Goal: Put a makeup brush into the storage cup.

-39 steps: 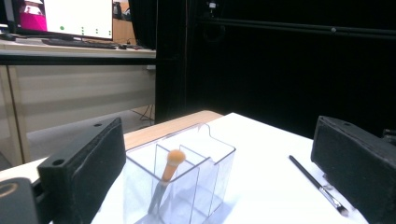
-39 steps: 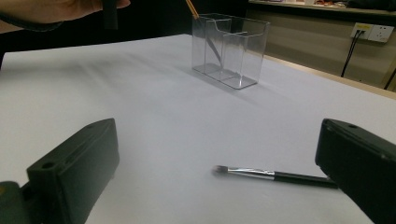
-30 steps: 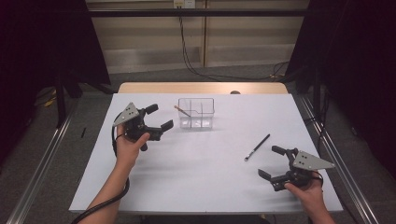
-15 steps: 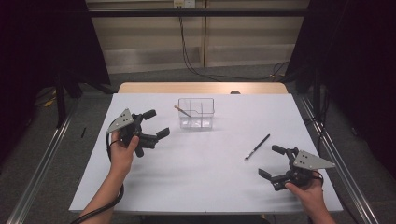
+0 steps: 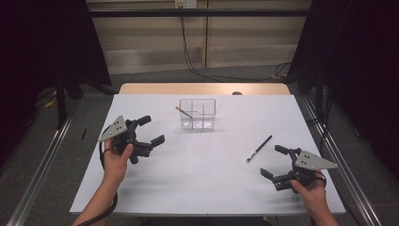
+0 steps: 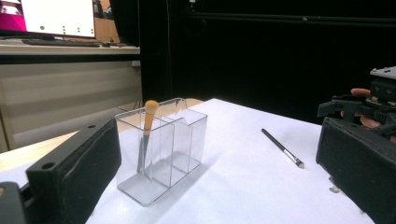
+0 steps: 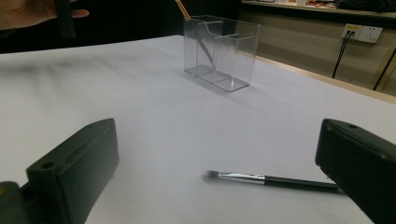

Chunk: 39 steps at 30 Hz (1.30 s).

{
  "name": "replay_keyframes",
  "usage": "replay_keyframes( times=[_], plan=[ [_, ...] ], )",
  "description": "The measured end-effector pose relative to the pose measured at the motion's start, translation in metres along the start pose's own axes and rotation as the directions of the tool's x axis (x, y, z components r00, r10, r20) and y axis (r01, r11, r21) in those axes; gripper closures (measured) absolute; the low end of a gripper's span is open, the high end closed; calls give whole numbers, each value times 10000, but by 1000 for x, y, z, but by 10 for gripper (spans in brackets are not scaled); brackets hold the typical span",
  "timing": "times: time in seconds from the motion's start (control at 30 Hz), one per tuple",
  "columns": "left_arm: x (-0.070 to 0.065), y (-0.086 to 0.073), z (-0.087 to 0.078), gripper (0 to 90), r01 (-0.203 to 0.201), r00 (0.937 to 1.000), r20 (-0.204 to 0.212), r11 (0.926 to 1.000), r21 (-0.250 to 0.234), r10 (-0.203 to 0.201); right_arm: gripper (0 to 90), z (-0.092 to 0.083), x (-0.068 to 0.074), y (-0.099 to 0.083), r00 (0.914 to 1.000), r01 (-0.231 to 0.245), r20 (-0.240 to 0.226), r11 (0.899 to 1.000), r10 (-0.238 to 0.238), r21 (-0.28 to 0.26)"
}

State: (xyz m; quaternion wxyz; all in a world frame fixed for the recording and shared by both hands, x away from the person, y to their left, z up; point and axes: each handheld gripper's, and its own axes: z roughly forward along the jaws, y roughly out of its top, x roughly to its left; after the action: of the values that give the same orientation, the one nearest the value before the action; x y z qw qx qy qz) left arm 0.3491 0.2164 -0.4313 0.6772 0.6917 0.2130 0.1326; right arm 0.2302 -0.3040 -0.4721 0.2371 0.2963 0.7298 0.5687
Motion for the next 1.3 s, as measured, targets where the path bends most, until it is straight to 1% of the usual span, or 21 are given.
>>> replay_keyframes(
  times=[0.1, 0.13, 0.17, 0.2, 0.33, 0.47, 0.7, 0.73, 0.8, 0.83, 0.87, 0.9, 0.97, 1.0, 1.03, 1.1, 1.13, 1.23, 1.3],
  plan=[
    [-2, -1, -5, 0, -108, 9999, -27, 9999, 78, 108, 0, 0, -1, 0, 10000, -75, 35, 9999, 75, -89],
    [-2, -1, -7, 0, -139, 9999, -39, 9999, 37, 139, 0, 0, -2, 0, 9999, -111, 61, 9999, 112, -85],
    [-2, -1, -9, 0, -206, 9997, -107, 9998, 70, 207, 0, 0, -3, -1, 9998, -170, 64, 9998, 170, -112],
    [-2, -2, -11, 0, -112, 9999, -91, 9999, 44, 112, 0, 1, -4, -1, 9998, -183, 90, 9998, 184, -105],
    [-3, -3, -17, 0, -243, 9996, -104, 9996, 169, 244, 0, 1, -5, 1, 9998, -131, 177, 9998, 134, -146],
    [-5, -4, -22, 0, -230, 9997, -118, 9996, 163, 232, 0, 0, -5, 1, 9994, -119, 315, 9998, 124, -181],
    [-8, -7, -33, 0, -317, 9994, -120, 9989, 350, 321, 0, 0, -7, 1, 9990, -134, 430, 9998, 141, -165],
    [-9, -8, -35, 0, -255, 9996, -90, 9991, 348, 259, 0, 0, -7, 1, 9989, -126, 442, 9998, 134, -175],
    [-8, -9, -39, 0, -321, 9993, -172, 9987, 397, 328, 0, -1, -8, 1, 9989, -149, 432, 9997, 158, -214],
    [-9, -9, -40, 0, -220, 9997, -139, 9992, 330, 225, 0, -1, -8, 1, 9988, -160, 454, 9996, 170, -233],
    [-8, -9, -42, 0, -365, 9991, -195, 9985, 404, 373, 0, -1, -8, 1, 9987, -177, 480, 9995, 189, -260],
    [-9, -9, -43, 0, -416, 9988, -252, 9982, 439, 428, 0, -1, -9, 1, 9987, -214, 454, 9994, 226, -265],
    [-9, -9, -45, 0, -419, 9989, -191, 9981, 443, 427, 0, -1, -9, 1, 9987, -188, 463, 9995, 200, -254],
    [-10, -9, -45, 0, -492, 9985, -213, 9976, 495, 503, 0, -1, -9, 1, 9988, -180, 455, 9995, 192, -261],
    [-10, -9, -46, 0, -445, 9988, -162, 9977, 506, 453, 0, -1, -9, 1, 9988, -169, 449, 9995, 181, -267],
    [-11, -10, -48, 0, -409, 9990, -187, 9982, 444, 417, 0, -1, -9, 1, 9989, -172, 437, 9994, 185, -299],
    [-10, -10, -49, 0, -461, 9987, -209, 9976, 511, 472, 0, -1, -9, 1, 9989, -153, 441, 9995, 166, -288],
    [-11, -10, -51, 0, -463, 9986, -225, 9977, 494, 475, 0, -2, -9, 1, 9986, -210, 483, 9993, 226, -322],
    [-11, -10, -53, 0, -542, 9981, -271, 9970, 552, 558, 0, -2, -10, 1, 9985, -236, 481, 9991, 253, -350]
  ],
)
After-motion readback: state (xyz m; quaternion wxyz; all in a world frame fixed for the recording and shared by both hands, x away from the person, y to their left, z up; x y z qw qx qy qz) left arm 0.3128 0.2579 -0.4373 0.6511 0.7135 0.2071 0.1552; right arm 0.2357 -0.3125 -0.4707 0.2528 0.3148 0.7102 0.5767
